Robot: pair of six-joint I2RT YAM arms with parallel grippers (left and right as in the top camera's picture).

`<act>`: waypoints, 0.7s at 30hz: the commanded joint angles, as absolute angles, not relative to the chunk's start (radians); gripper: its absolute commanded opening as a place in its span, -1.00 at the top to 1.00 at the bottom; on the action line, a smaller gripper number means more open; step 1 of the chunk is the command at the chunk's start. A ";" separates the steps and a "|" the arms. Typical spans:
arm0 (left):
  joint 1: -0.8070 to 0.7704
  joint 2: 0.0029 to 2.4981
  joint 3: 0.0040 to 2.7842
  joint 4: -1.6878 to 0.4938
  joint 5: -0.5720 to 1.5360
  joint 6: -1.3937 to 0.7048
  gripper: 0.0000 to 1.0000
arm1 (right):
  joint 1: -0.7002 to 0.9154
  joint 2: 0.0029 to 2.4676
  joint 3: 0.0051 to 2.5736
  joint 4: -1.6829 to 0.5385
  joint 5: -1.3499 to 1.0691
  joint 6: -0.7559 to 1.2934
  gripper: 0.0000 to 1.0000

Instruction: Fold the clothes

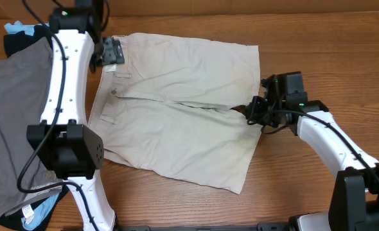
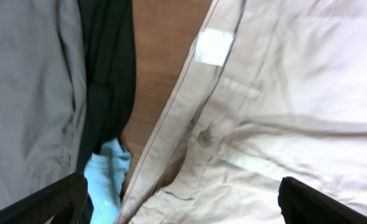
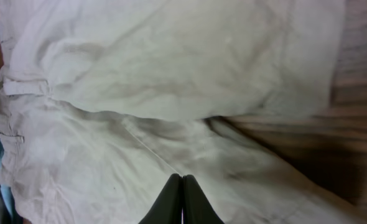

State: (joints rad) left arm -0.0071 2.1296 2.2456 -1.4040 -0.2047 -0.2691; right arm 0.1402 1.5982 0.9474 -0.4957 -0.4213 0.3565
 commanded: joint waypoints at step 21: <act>-0.038 2.119 2.334 -1.458 -0.104 -0.205 -0.99 | 0.253 1.811 0.949 -0.566 -0.382 0.311 0.92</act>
